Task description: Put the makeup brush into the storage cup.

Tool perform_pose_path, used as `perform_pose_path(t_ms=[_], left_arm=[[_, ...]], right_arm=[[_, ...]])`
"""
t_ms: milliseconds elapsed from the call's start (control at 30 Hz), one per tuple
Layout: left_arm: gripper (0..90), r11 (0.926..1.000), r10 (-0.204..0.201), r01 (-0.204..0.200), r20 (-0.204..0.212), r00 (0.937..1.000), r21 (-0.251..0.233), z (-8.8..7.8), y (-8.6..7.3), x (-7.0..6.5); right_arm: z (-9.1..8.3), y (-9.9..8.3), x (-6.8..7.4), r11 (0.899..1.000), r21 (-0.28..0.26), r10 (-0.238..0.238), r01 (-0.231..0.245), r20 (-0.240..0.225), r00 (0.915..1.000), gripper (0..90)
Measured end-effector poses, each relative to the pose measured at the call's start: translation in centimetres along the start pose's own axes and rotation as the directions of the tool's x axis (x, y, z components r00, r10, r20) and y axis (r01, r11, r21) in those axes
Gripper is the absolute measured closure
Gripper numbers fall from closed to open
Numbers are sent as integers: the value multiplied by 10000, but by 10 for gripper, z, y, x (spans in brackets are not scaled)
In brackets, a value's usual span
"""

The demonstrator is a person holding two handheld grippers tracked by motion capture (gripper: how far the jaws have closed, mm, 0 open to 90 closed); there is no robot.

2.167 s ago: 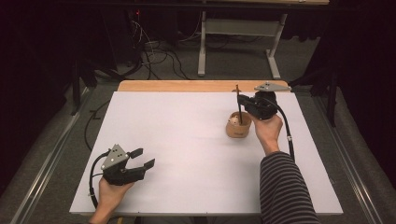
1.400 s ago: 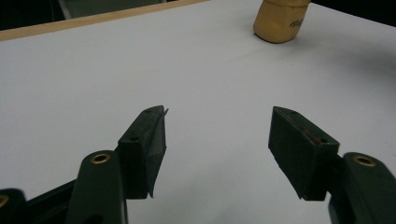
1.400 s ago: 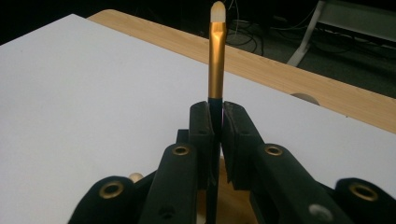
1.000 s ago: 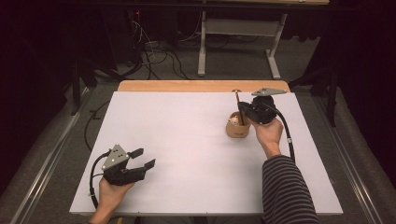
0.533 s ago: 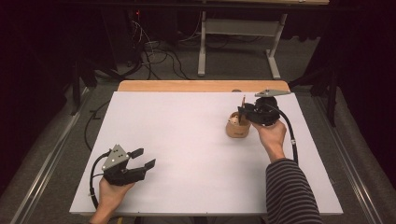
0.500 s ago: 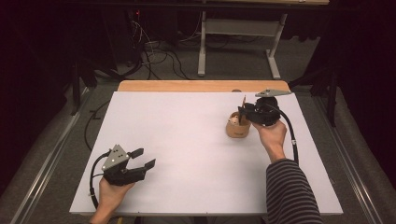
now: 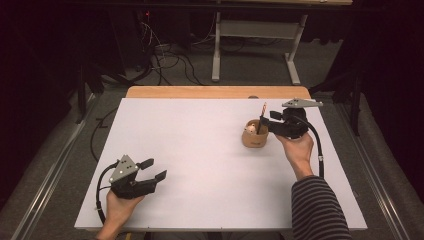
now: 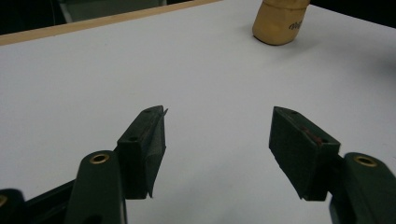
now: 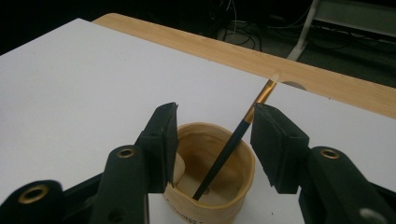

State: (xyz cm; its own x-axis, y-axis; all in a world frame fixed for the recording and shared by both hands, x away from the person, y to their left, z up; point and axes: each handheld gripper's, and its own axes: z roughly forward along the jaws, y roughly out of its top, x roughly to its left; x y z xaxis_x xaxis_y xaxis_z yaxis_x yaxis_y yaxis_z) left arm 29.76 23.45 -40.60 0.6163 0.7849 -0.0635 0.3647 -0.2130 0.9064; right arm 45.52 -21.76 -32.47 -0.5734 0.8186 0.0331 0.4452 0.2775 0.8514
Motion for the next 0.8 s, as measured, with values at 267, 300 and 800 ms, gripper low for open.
perform_pose_path(t_ms=[267,300,800], left_arm=[[366,10000,-3,3,-11,10000,-60,-1,0,0],[366,10000,0,0,-11,10000,-61,-1,0,0],[364,9999,19,-19,-17,10000,-128,-1,1,-1]], right_arm=[[-8,-3,0,9998,-136,110,-111,-38,9999,486],[-9,-4,-1,9999,-148,31,-31,-12,10000,479],[-27,-9,2,9988,-458,-164,157,-150,9998,457]])
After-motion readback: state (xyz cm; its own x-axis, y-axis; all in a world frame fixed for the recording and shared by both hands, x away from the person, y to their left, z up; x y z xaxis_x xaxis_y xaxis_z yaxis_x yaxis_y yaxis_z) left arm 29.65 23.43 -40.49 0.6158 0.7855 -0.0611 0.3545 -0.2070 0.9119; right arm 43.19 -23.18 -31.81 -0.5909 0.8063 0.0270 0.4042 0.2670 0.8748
